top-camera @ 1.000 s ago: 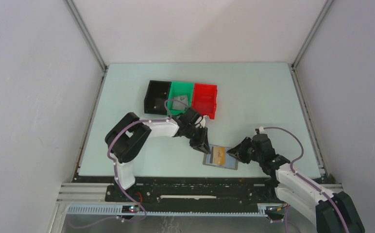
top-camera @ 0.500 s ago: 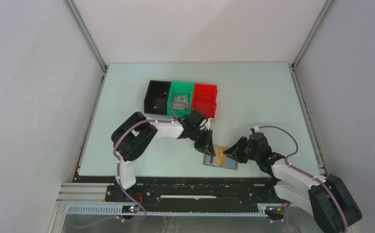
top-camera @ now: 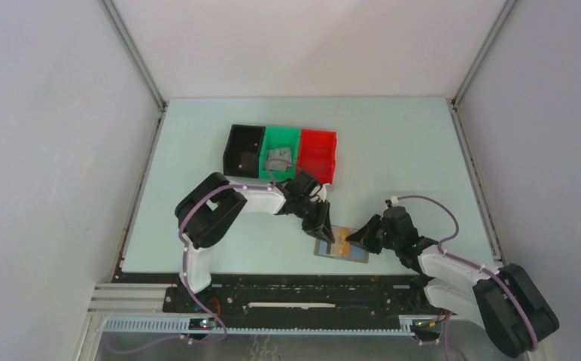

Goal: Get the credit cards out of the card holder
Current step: Remove the credit card from the card holder.

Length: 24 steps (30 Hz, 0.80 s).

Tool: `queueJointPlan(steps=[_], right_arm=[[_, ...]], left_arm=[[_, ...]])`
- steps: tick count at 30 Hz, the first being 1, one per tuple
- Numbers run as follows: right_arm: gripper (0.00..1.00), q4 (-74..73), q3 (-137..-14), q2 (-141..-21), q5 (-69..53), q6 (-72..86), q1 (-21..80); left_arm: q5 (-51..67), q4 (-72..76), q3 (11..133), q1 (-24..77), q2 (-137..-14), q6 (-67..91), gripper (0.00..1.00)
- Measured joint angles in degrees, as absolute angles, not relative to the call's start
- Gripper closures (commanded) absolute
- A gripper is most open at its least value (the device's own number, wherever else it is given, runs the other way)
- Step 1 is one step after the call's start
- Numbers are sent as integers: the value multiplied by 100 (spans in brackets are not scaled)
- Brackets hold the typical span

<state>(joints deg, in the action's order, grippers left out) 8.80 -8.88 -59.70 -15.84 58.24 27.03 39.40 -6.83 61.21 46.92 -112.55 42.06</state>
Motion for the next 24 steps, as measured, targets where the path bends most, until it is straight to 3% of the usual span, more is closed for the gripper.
queueJointPlan(steps=[24], right_arm=[[100,-1188,-692,-3356,-1284,5841,2383]], left_arm=[[3474,-1031,6119,4711,-10873,4132,79]])
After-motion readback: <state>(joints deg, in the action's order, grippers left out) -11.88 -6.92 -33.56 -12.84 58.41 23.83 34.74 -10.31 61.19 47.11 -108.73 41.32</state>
